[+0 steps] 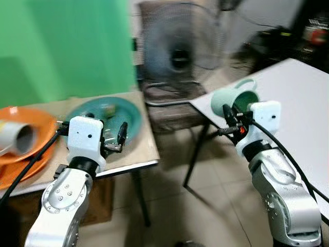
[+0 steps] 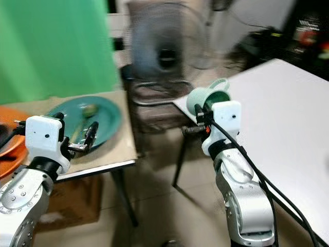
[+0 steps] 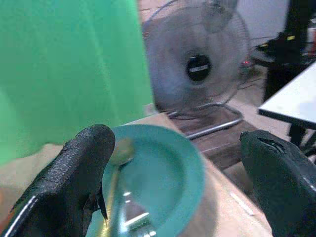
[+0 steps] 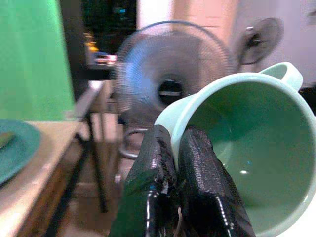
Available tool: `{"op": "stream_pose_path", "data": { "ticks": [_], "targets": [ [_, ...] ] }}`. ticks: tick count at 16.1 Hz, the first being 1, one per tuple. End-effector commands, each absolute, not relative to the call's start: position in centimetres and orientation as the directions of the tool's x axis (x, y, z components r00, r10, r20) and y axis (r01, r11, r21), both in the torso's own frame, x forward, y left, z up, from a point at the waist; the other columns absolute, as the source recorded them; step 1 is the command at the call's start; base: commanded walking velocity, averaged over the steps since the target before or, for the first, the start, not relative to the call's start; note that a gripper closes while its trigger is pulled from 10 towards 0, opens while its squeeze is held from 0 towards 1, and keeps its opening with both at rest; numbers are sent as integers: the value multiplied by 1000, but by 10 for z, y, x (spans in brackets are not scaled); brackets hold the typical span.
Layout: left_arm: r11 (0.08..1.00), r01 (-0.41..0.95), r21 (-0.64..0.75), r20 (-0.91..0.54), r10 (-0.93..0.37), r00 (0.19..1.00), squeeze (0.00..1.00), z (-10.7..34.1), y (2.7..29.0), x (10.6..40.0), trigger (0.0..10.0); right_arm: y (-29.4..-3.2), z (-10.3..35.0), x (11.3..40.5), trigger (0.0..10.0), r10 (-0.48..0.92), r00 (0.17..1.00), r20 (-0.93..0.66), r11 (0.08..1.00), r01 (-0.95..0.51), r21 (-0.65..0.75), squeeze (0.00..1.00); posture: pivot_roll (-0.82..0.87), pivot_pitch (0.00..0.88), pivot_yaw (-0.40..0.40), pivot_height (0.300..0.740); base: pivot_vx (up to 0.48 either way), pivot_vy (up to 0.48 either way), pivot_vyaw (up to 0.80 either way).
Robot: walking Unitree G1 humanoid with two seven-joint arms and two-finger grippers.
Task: Setting the table
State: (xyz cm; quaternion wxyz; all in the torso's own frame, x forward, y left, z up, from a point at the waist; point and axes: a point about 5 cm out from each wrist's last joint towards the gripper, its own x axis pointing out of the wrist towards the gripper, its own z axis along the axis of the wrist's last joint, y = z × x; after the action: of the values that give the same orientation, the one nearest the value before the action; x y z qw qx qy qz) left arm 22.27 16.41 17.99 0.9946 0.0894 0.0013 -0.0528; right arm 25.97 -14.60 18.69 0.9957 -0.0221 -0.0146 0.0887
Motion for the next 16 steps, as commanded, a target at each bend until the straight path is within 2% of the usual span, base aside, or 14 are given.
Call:
{"op": "stream_pose_path", "data": {
  "ticks": [1, 5, 9, 10, 13, 16],
  "targets": [
    [981, 102, 164, -13, -101, 995, 0, 179, 165, 223, 10000, -145, 194, 260, 10000, 184, 982, 41, 981, -181, -63, 0, 23, 0, 2, 740, 0, 0, -800],
    [987, 75, 141, -7, -74, 997, 0, 179, 168, 223, 10000, -141, 195, 261, 10000, 220, 975, 23, 972, -217, -90, 0, 23, 0, -4, 740, 0, 0, -800],
    [991, 21, 130, -1, -21, 1000, 0, 179, 173, 225, 10000, -140, 197, 264, 10000, 221, 975, 21, 968, -217, -122, 0, 23, 0, -12, 740, 0, 0, 0],
    [991, 17, 131, 2, -18, 1000, 0, 179, 173, 225, 10000, -139, 197, 264, 10000, 221, 975, 21, 968, -217, -127, 0, 23, 0, -12, 740, 0, 0, -800],
    [988, 49, 146, 1, -49, 999, 0, 179, 173, 225, 10000, -139, 196, 266, 10000, 228, 974, 10, 966, -225, -127, 0, 19, 0, -13, 740, 0, 0, 0],
    [986, 63, 153, 4, -64, 998, 0, 179, 171, 226, 10000, -140, 196, 267, 10000, 224, 974, 7, 968, -222, -119, 0, 20, 0, -14, 740, 246, 0, 0]
  ]
}}
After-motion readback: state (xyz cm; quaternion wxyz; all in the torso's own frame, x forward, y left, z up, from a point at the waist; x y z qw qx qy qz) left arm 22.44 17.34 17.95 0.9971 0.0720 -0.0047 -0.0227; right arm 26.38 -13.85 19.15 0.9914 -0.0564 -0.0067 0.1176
